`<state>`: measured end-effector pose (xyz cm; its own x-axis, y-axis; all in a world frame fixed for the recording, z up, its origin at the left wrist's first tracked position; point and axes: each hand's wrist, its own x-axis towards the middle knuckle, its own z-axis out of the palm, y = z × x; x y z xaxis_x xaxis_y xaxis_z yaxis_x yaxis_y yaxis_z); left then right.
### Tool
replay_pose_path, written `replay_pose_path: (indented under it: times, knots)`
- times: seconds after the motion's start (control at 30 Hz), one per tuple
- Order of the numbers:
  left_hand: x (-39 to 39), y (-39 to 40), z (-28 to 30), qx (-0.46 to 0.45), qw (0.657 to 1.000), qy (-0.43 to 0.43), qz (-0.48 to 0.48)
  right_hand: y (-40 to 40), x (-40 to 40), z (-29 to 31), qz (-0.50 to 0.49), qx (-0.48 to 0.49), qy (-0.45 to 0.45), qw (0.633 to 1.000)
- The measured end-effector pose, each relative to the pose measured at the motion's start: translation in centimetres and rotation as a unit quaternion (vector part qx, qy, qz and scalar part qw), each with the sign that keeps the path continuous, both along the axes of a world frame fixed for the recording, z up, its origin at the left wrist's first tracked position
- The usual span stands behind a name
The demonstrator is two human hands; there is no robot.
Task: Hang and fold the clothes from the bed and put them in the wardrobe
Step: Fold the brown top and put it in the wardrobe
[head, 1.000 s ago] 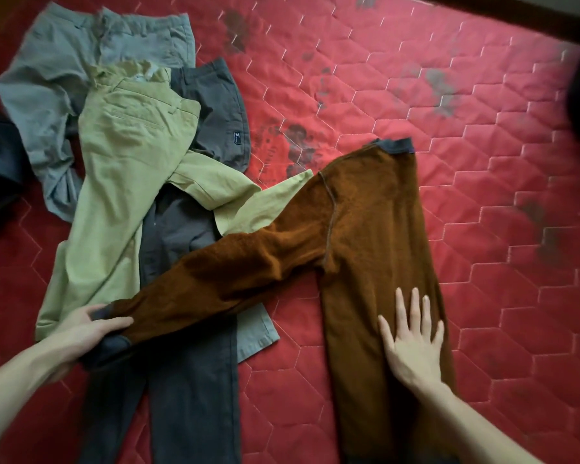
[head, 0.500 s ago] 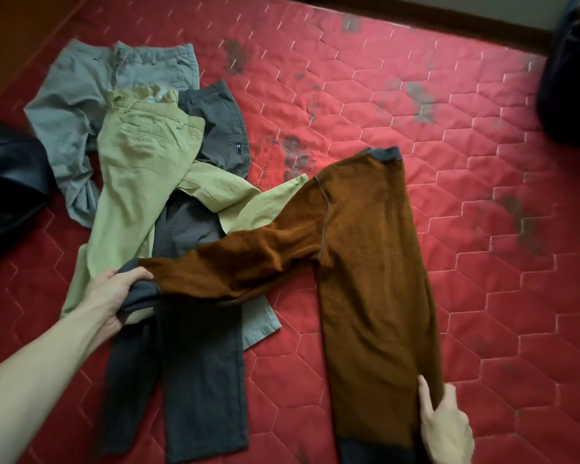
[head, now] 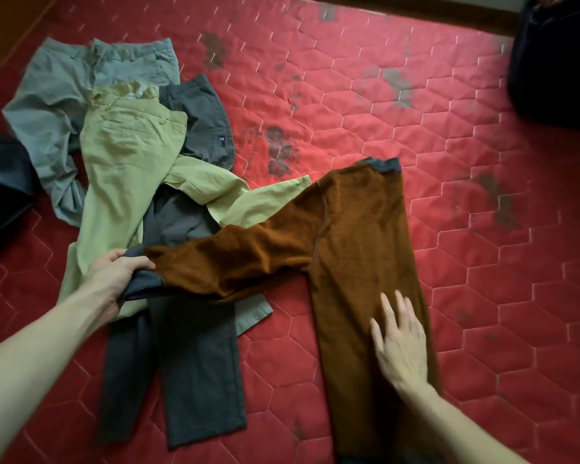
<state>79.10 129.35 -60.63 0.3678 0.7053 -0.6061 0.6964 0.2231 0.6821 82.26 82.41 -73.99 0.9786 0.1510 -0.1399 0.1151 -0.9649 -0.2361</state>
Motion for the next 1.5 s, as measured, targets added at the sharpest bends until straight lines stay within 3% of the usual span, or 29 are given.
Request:
replay_pose_path:
  times: [0.27, 0.5, 0.57, 0.63, 0.77, 0.9, 0.97, 1.03, 1.1, 1.17, 1.23, 1.4, 1.5]
  knots:
    - [4.4, -5.2, 0.3, -0.024, 0.992, -0.062, -0.109, 3.5, 6.3, -2.2, 0.136, -0.062, 0.138, 0.979]
    - [9.8, -12.2, 1.9, -0.064, 0.968, -0.119, -0.213, 3.4, 7.4, -2.4, 0.162, -0.078, 0.201, 0.963]
    - [11.8, -14.3, 2.2, -0.066, 0.961, -0.126, -0.235, 4.2, 7.9, -1.6, 0.139, 0.004, 0.201, 0.970]
    - [13.8, -16.4, 2.4, -0.064, 0.956, -0.138, -0.250, 5.7, 8.8, 0.0, 0.116, 0.157, 0.179, 0.964]
    - [17.4, -20.5, 3.6, -0.078, 0.932, -0.178, -0.306, 10.0, 10.6, 5.3, 0.068, 0.441, 0.154, 0.882]
    - [20.1, -22.8, 4.3, -0.069, 0.890, -0.193, -0.408, 12.9, 12.6, 8.3, -0.070, 0.503, 0.027, 0.861]
    - [21.4, -23.6, 4.5, -0.101, 0.875, -0.209, -0.425, 13.3, 14.3, 8.9, -0.155, 0.545, -0.025, 0.824]
    - [22.5, -23.7, 4.0, -0.046, 0.874, -0.248, -0.416, 12.9, 16.2, 9.5, -0.206, 0.572, -0.046, 0.793]
    - [23.1, -22.6, 2.3, 0.101, 0.871, -0.244, -0.415, 11.9, 18.3, 10.0, -0.247, 0.581, -0.056, 0.774]
    - [23.2, -20.7, -0.3, 0.153, 0.861, -0.171, -0.453, 10.3, 20.4, 10.1, -0.276, 0.573, -0.065, 0.768]
    - [22.8, -19.0, -3.3, 0.137, 0.848, -0.081, -0.506, 8.1, 22.5, 10.2, -0.317, 0.564, -0.080, 0.758]
    - [21.9, -18.1, -9.8, 0.170, 0.792, 0.042, -0.585, 1.9, 26.8, 9.0, -0.407, 0.597, -0.084, 0.686]
    - [21.7, -18.8, -12.1, 0.320, 0.721, 0.009, -0.614, -1.6, 27.8, 6.9, -0.424, 0.558, -0.081, 0.709]
